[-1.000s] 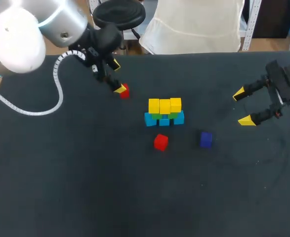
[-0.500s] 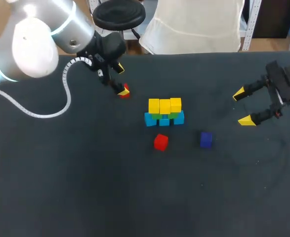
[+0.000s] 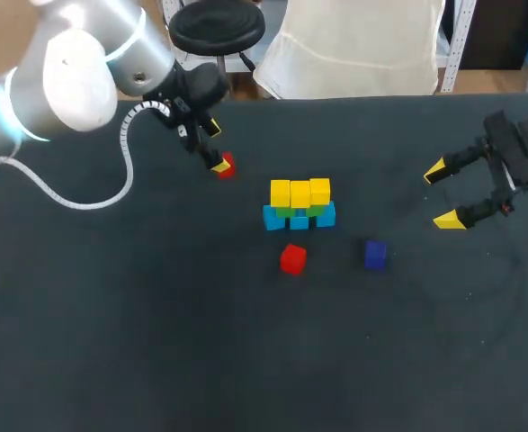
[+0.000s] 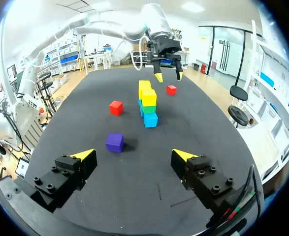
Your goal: Place the blue cubes, place green cubes on the blue cubes, place the yellow cubes on the green cubes, then place the red cubes on the yellow cubes, and place purple cube on the red cubes.
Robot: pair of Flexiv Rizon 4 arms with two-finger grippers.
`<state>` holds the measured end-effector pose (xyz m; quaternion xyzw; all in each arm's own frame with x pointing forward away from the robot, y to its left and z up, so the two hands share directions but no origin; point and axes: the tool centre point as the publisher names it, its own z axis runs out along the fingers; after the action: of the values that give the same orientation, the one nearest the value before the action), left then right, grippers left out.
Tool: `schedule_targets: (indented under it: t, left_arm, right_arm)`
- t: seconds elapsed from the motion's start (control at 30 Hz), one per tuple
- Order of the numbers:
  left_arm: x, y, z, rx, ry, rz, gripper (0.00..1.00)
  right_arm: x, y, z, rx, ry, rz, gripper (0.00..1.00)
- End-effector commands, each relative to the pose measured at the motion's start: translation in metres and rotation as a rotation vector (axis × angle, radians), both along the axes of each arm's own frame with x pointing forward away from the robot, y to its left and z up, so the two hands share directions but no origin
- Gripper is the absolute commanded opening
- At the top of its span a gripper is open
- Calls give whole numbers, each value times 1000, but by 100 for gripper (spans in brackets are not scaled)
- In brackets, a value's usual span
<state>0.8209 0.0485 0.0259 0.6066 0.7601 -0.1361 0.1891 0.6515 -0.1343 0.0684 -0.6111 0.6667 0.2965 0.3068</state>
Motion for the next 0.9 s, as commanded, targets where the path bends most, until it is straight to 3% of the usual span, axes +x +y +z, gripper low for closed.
schedule_targets:
  t: [0.03,0.53,0.57,0.63,0.67,0.7,0.77,0.8,0.83,0.9]
  left_arm:
    - [10,7,-13,-13,17,-8,100]
    - [12,0,-34,-16,45,-27,100]
    - [13,1,-36,-22,44,-23,90]
    - [13,1,-36,-18,44,-21,82]
    - [13,1,-36,-17,44,-21,69]
    - [13,1,-36,-17,43,-20,49]
    - [13,1,-36,-16,42,-16,32]
    - [13,1,-36,-14,40,-12,11]
    - [14,2,-37,-13,39,-11,0]
    - [13,2,-37,-14,37,-11,0]
  right_arm:
    - [1,0,-1,3,0,2,100]
    - [1,0,-1,3,0,2,100]
    - [1,0,-1,3,0,2,100]
    - [1,0,-1,3,0,2,100]
    - [1,0,-1,3,0,2,100]
    - [1,0,-1,3,0,2,100]
    - [1,0,-1,3,0,2,100]
    - [1,0,-1,3,0,2,100]
    - [1,0,-1,3,0,2,100]
    - [1,0,-1,3,0,2,100]
